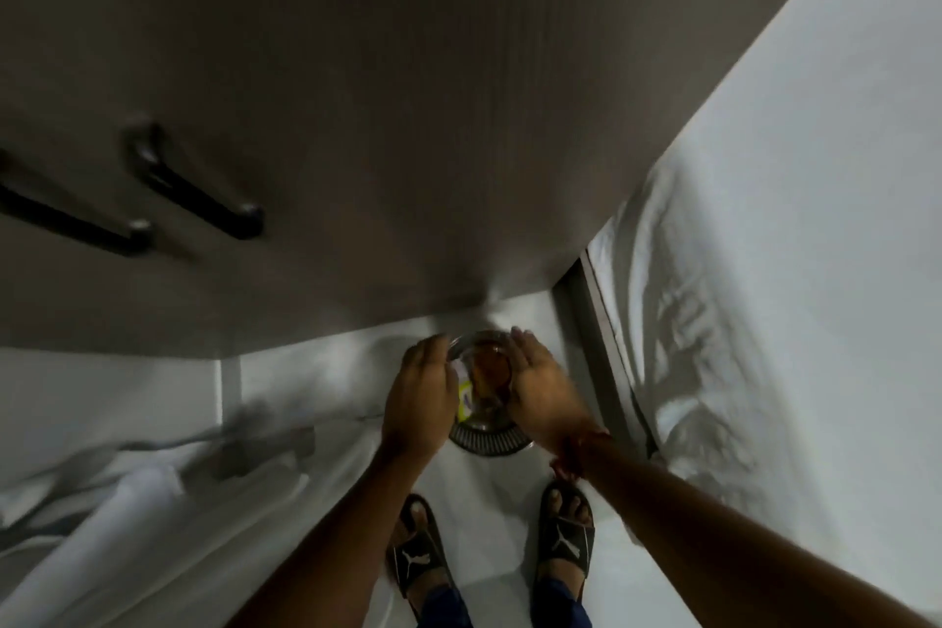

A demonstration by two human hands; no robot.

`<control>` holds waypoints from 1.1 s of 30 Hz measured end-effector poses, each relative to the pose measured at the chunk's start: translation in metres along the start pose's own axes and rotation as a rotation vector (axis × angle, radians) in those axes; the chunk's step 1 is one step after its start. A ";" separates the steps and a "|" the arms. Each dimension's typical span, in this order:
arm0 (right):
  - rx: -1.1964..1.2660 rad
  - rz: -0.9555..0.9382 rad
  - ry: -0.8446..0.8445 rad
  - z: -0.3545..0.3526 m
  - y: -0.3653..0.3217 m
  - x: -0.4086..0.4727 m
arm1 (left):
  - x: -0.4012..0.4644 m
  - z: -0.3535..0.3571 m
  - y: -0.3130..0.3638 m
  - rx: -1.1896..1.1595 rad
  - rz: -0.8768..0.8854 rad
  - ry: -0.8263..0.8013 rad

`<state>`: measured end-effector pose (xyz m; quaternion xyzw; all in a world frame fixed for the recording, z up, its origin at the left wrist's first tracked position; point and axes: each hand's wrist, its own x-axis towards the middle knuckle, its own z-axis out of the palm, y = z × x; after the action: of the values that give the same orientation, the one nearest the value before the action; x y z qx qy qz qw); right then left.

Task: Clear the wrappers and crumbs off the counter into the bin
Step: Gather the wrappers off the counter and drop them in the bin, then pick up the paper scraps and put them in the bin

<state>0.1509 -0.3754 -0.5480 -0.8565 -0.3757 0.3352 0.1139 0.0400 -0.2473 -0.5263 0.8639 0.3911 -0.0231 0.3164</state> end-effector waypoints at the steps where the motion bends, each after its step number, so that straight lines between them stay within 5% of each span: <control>1: -0.138 -0.087 0.062 -0.016 -0.011 -0.007 | -0.004 -0.022 0.011 0.043 0.091 0.034; 4: -0.359 -0.224 0.217 -0.081 -0.052 -0.026 | -0.010 -0.091 0.048 0.140 0.276 0.161; 11: -0.335 -0.693 0.684 -0.278 -0.199 -0.071 | -0.029 -0.279 0.139 0.116 0.633 0.650; 15: -0.173 -0.846 0.911 -0.363 -0.288 -0.085 | -0.015 -0.403 0.163 -0.036 0.555 0.914; 17: -0.127 -0.787 0.918 -0.393 -0.330 -0.073 | 0.003 -0.457 0.160 -0.028 0.351 0.883; 20: -0.159 -0.615 0.767 -0.415 -0.373 -0.032 | 0.035 -0.500 0.151 0.054 0.064 0.632; 25: -0.204 -0.493 0.497 -0.436 -0.389 0.034 | 0.076 -0.507 0.139 0.332 0.149 0.382; 33: -0.198 -0.606 0.545 -0.416 -0.374 0.057 | 0.092 -0.495 0.129 0.280 0.159 0.465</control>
<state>0.2414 -0.0524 -0.0972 -0.7713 -0.5973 0.0098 0.2197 0.0900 0.0290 -0.0889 0.9094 0.3771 0.1470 0.0963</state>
